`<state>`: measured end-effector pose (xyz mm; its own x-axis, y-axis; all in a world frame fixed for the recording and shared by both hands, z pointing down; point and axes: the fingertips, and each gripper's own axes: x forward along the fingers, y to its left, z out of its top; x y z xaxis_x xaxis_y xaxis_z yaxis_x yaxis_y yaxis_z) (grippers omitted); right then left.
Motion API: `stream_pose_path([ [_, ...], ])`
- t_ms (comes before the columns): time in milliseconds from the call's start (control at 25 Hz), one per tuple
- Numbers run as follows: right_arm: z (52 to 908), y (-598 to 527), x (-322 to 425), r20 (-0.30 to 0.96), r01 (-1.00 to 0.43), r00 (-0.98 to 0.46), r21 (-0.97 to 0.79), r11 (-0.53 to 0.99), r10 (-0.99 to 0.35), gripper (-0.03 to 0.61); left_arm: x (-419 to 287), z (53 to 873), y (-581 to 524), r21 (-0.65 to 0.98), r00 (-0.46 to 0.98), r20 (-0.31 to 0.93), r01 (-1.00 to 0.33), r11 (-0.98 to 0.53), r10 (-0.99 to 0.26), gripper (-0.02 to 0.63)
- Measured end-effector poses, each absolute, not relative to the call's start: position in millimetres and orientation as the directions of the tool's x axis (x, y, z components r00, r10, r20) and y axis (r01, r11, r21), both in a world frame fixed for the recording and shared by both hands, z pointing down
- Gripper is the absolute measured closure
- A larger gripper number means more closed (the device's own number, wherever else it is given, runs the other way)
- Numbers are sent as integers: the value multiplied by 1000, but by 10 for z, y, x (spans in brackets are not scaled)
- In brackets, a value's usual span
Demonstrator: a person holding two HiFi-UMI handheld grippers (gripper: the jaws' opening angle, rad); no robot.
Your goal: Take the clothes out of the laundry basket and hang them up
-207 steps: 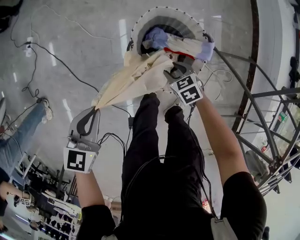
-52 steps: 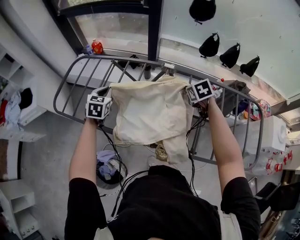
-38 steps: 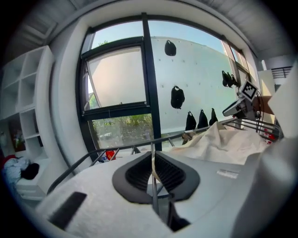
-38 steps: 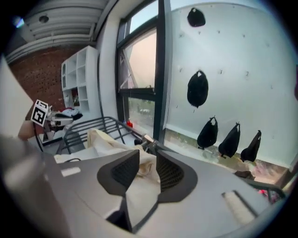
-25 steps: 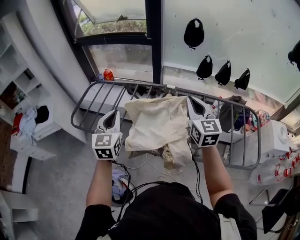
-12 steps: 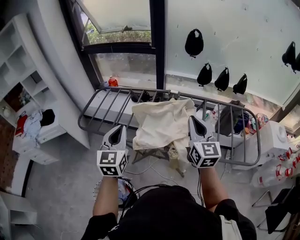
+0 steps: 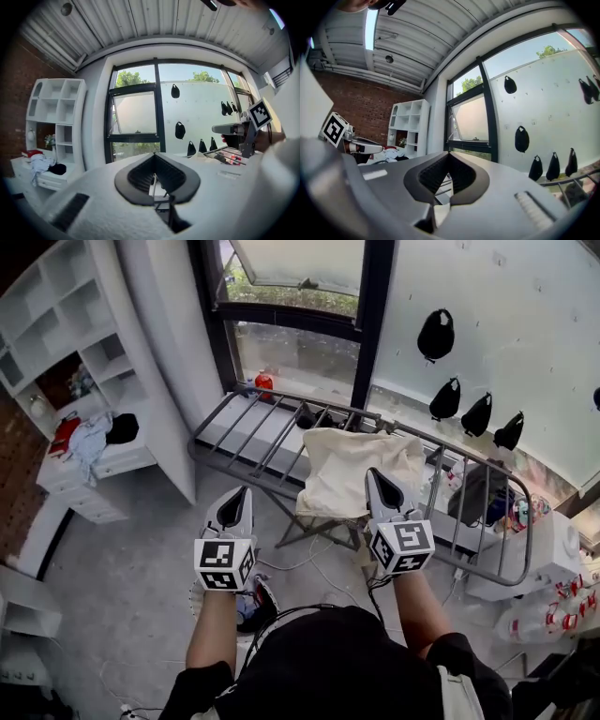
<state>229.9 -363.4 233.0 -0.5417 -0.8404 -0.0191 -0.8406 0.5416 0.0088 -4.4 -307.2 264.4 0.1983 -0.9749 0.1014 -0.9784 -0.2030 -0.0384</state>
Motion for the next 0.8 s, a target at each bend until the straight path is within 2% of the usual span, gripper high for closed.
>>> stream_pose_path([
  [400,2542,-3099,430,12,-555,-832,-3,832,-555,565,-1336,2856,-1864,-24,-156,133,-988,155,-979,609],
  [800,2863,-2122,-1260,58,-181,-982,-41,983,-179,565,-2279,3026,-276,-40,-536,179,-842,538,-825,609],
])
